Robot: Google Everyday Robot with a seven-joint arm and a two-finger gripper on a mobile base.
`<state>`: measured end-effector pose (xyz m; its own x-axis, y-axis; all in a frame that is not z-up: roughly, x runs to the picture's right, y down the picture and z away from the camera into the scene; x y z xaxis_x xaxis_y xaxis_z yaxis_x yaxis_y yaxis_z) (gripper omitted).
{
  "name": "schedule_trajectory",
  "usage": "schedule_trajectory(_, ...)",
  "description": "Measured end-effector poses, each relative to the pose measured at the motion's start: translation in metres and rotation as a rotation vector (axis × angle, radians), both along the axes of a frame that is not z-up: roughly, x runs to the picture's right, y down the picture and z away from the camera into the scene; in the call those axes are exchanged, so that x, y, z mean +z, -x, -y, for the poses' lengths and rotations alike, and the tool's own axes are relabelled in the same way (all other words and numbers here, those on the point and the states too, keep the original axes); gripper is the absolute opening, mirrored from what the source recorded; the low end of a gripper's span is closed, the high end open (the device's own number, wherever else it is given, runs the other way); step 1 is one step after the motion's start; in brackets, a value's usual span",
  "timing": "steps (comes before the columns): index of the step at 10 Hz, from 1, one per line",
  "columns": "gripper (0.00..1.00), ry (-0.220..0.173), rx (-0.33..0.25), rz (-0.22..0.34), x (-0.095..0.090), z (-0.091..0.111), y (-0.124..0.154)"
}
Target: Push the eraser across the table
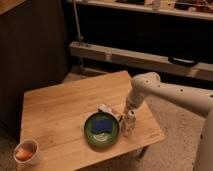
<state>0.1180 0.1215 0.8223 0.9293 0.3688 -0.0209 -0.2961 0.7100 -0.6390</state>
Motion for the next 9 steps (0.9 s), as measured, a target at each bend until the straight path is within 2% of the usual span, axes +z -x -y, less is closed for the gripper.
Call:
schedule_trajectory(5, 0.0, 0.059, -0.036, 0.0, 0.018, -0.011, 0.006)
schedule_trajectory(7, 0.0, 0.089, -0.059, -0.013, 0.027, -0.016, 0.015)
schedule_trajectory(9, 0.0, 0.112, -0.062, -0.036, 0.032, -0.019, 0.01)
